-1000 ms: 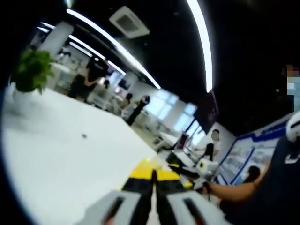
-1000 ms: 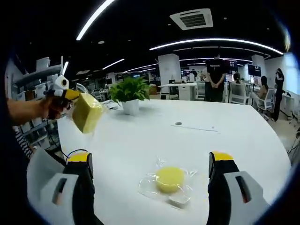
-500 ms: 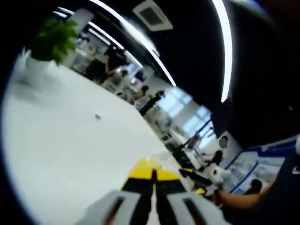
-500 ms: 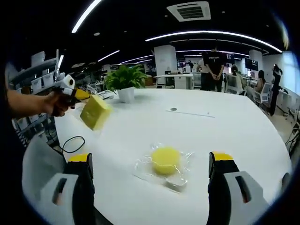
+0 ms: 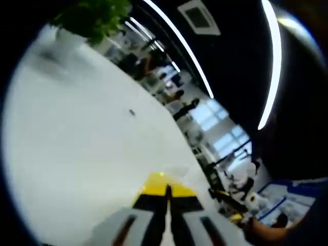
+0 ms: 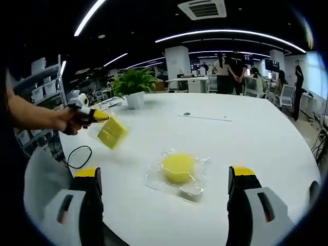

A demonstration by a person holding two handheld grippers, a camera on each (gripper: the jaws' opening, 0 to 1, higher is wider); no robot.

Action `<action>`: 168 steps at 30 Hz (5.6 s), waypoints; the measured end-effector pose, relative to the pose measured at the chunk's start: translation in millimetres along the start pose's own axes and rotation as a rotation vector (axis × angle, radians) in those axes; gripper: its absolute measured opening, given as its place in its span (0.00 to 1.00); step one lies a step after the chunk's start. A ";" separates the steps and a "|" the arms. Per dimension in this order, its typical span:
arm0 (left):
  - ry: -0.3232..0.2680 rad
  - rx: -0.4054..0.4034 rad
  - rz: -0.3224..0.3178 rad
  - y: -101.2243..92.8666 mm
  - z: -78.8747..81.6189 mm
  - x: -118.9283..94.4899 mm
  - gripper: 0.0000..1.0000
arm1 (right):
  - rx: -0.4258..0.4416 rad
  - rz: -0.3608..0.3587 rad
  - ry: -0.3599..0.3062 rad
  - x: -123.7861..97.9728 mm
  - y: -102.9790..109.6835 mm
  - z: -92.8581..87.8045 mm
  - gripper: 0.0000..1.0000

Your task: Compare the silicone blocks by pressing each to a similar depth, holding the contact briefly, and releasing to observe deformation and rebound differences across the visible hardness samples.

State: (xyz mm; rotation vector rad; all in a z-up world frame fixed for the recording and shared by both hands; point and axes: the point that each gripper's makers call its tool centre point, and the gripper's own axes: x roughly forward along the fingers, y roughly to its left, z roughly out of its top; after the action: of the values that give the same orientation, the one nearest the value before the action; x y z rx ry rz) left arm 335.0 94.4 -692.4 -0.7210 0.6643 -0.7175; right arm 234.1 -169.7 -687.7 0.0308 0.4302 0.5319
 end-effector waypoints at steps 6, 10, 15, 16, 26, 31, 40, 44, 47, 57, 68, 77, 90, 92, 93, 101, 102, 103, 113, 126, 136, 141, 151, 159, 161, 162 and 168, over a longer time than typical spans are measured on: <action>0.025 0.182 0.110 24.3 4.3 5.9 0.00 | 0.007 0.005 0.007 0.8 1.9 -3.4 0.96; 0.024 0.279 0.198 44.9 7.8 5.7 0.00 | 0.012 0.001 0.009 -0.7 0.6 -3.6 0.96; 0.071 0.426 0.250 66.5 4.6 6.7 0.00 | 0.012 -0.006 0.014 -3.3 -1.3 -4.3 0.96; 0.098 0.438 0.269 73.0 0.7 6.1 0.00 | 0.013 -0.007 0.015 -3.1 -2.5 -5.1 0.96; 0.122 0.381 0.317 102.5 -7.4 4.0 0.00 | 0.012 -0.016 0.010 -4.7 -4.2 -1.3 0.96; 0.158 0.436 0.343 111.4 -11.6 2.1 0.00 | 0.012 -0.010 0.010 -3.5 0.8 -1.0 0.96; 0.176 0.462 0.335 114.1 -10.3 2.0 0.00 | 0.017 -0.019 0.015 -4.3 -0.6 -2.8 0.96; 0.154 0.489 0.391 119.0 -3.8 -3.0 0.13 | 0.012 -0.025 0.027 -4.7 -3.1 -5.5 0.96; 0.059 0.473 0.382 112.6 11.1 -8.2 0.35 | 0.007 -0.029 0.033 -4.8 -6.1 -6.0 0.96; 0.026 0.616 0.349 84.0 14.2 -37.4 0.98 | 0.009 -0.045 0.043 -2.1 -16.7 -5.6 0.96; 0.018 0.699 0.356 70.7 -15.2 -98.2 1.00 | 0.012 -0.052 0.065 1.2 -33.7 -10.5 0.96; -0.045 0.566 0.348 48.1 -33.0 -134.4 1.00 | 0.000 0.005 0.083 -0.7 -36.0 -14.1 0.97; -0.054 0.548 0.321 18.6 -36.1 -91.9 1.00 | 0.028 0.018 0.020 0.1 -36.6 -11.8 0.97; -0.065 0.538 0.306 14.0 -28.7 -81.6 1.00 | 0.028 0.028 0.017 1.2 -34.1 -11.9 0.97; -0.071 0.526 0.285 5.3 -24.3 -72.1 1.00 | 0.035 0.030 0.028 1.0 -33.8 -13.2 0.97; 0.022 0.542 0.245 -3.1 -22.1 -11.5 1.00 | 0.047 0.020 0.067 -4.7 -34.8 -20.8 0.97; 0.020 0.539 0.242 -4.2 -21.9 -6.5 1.00 | 0.049 0.017 0.066 -6.2 -35.3 -20.5 0.97; 0.041 0.535 0.235 -5.6 -25.6 -0.1 1.00 | 0.056 0.009 0.070 -7.8 -37.0 -21.6 0.97; 0.153 0.504 0.180 -22.5 -37.1 53.1 1.00 | 0.076 -0.021 0.060 -17.5 -43.4 -24.5 0.97; 0.144 0.345 0.124 -34.4 -29.3 118.9 0.98 | 0.116 -0.054 0.036 -26.7 -49.7 -20.7 0.97; 0.197 0.274 0.124 -26.9 -46.5 147.4 0.92 | 0.134 -0.080 0.016 -37.4 -56.1 -17.1 0.97; 0.203 0.182 0.127 -22.0 -55.6 162.5 0.87 | 0.149 -0.088 0.026 -39.3 -55.4 -23.9 0.97; 0.288 -0.042 0.037 -28.1 -85.8 189.5 0.47 | 0.162 -0.092 0.033 -46.0 -54.3 -27.1 0.97; 0.330 -0.101 0.063 -16.2 -98.1 204.3 0.31 | 0.181 -0.099 0.055 -50.5 -57.6 -33.4 0.96; 0.335 -0.131 0.063 -15.6 -99.3 205.7 0.24 | 0.178 -0.099 0.060 -51.4 -58.2 -33.8 0.96; 0.356 -0.170 0.067 -15.4 -103.4 205.5 0.17 | 0.175 -0.101 0.064 -52.0 -59.2 -34.5 0.96; 0.347 -0.201 0.079 -11.6 -103.5 207.5 0.09 | 0.235 -0.123 0.041 -58.0 -71.9 -32.9 0.96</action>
State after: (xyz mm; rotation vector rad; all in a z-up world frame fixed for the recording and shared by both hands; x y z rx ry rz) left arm 374.2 -106.5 -802.1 -0.7565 1.0877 -0.7155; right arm 210.7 -263.3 -705.0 0.2178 0.5297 0.3591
